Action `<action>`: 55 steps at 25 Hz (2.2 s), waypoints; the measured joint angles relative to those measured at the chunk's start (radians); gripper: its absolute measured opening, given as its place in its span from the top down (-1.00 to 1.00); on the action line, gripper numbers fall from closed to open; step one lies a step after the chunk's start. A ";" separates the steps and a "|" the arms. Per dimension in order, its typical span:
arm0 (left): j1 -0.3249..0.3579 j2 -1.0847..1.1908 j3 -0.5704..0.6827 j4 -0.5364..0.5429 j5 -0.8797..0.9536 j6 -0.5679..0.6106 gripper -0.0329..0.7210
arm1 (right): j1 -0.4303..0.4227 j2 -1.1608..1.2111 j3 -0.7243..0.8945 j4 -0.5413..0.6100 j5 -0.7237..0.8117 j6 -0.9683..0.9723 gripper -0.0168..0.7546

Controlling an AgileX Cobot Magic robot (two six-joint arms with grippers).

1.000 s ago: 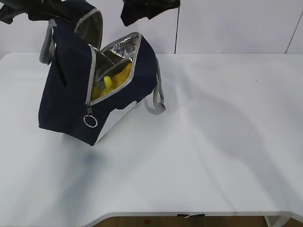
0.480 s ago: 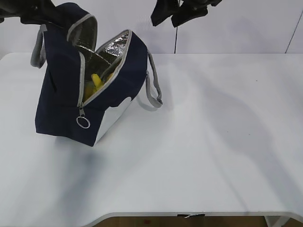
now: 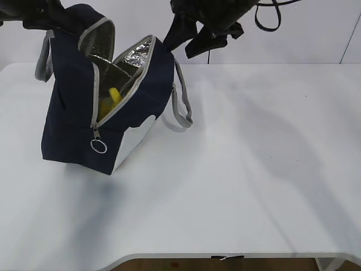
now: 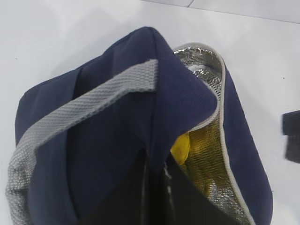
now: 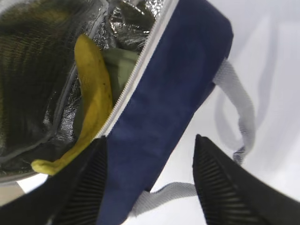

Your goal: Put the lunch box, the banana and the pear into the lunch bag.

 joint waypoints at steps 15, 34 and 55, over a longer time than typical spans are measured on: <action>0.000 0.000 0.000 0.000 0.000 0.000 0.93 | 0.000 0.123 0.000 0.131 -0.029 -0.053 0.68; -0.111 0.000 0.000 -0.192 0.002 0.068 0.93 | 0.000 0.023 -0.123 -0.094 0.085 -0.028 0.93; -0.380 0.026 0.000 -0.262 -0.161 0.076 0.93 | -0.002 -0.312 0.224 -0.404 0.098 -0.002 0.93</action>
